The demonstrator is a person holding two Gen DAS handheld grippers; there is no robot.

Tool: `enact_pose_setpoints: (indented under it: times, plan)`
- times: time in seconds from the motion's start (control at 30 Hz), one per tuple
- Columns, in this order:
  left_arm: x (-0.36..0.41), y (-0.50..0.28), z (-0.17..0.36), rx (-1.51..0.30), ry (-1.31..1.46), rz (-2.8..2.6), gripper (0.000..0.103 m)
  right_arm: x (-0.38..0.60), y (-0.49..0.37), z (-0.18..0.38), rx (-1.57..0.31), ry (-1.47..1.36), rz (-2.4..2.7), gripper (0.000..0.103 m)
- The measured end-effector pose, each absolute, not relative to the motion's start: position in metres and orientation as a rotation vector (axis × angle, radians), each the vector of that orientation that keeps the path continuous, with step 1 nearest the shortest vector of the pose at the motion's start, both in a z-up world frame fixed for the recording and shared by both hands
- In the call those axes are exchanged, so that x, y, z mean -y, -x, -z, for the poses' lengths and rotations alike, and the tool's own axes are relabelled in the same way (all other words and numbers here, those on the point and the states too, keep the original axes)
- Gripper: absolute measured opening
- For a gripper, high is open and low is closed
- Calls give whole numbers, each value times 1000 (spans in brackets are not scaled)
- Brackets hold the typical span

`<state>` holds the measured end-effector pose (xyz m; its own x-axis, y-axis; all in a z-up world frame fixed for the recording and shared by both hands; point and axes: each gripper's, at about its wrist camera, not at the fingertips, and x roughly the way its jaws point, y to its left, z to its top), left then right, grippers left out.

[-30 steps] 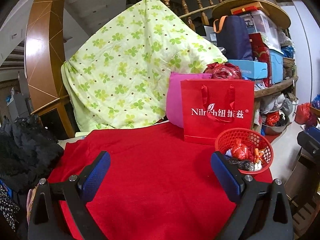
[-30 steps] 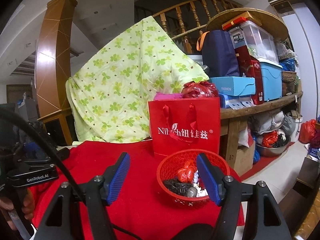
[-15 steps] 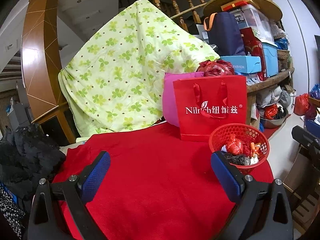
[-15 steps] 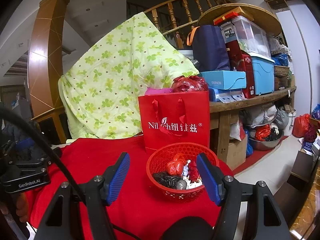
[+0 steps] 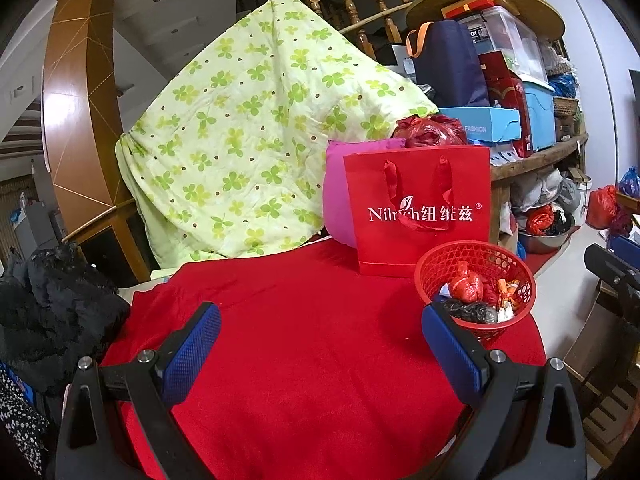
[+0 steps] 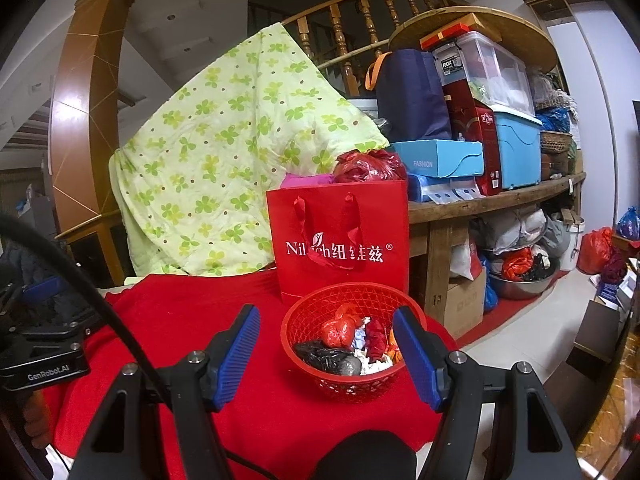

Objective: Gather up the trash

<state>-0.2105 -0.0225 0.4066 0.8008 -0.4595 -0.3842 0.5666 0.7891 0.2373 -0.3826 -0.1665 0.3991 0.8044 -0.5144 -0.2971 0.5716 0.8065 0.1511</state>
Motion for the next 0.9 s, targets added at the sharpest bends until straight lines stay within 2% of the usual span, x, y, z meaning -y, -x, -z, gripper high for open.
enact_pose_setpoints:
  times: [0.9]
  plan:
    - [20,201,-402,-356,-361,541,100,165,379,-394,-281,-236,620,72]
